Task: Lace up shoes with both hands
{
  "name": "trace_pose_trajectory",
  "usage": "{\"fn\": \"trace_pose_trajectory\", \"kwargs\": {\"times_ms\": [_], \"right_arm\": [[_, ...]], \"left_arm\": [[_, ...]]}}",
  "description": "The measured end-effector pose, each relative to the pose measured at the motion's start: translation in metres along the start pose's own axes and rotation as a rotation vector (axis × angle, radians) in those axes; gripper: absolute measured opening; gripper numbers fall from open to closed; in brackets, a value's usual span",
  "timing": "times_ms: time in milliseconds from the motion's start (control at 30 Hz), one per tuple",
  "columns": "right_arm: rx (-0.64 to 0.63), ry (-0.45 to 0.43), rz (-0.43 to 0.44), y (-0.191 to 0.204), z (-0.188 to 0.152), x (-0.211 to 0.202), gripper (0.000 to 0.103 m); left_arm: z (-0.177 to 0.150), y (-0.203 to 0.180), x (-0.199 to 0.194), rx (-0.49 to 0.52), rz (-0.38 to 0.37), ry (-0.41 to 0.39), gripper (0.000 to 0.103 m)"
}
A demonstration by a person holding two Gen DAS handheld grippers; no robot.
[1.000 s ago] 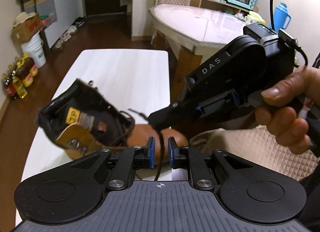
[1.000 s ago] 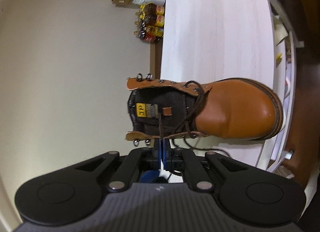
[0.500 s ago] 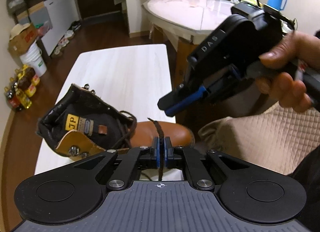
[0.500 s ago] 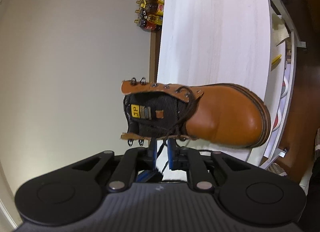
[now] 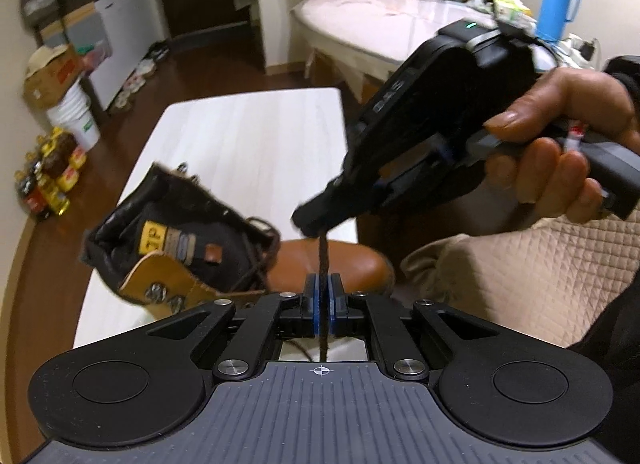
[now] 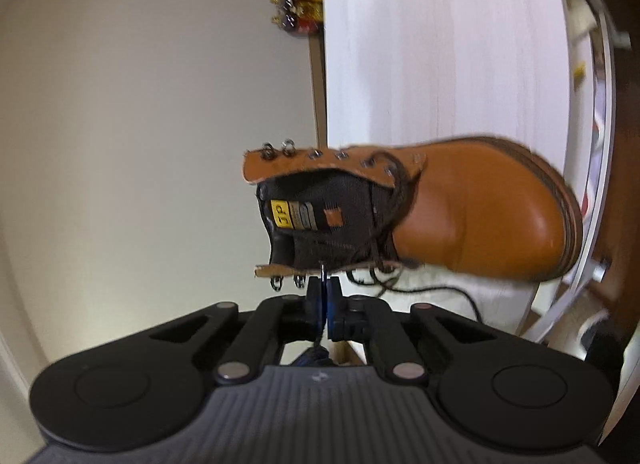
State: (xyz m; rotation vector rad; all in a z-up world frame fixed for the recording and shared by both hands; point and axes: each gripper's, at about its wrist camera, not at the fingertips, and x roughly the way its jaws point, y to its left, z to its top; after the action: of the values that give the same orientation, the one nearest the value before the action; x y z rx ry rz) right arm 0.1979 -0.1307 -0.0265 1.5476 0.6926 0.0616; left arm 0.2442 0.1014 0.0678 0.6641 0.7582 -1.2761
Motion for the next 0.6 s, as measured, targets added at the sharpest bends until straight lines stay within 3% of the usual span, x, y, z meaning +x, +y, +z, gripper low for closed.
{"fn": "trace_pose_trajectory", "kwargs": {"times_ms": [467, 600], "right_arm": [[-0.018, -0.041, -0.009, 0.01, -0.011, 0.007, 0.003], [-0.02, -0.039, -0.012, 0.011, -0.012, 0.008, 0.003]], "left_arm": [[0.016, 0.002, 0.009, -0.02, 0.02, -0.039, 0.01], [0.017, 0.006, 0.011, -0.055, 0.02, -0.043, 0.004]]}}
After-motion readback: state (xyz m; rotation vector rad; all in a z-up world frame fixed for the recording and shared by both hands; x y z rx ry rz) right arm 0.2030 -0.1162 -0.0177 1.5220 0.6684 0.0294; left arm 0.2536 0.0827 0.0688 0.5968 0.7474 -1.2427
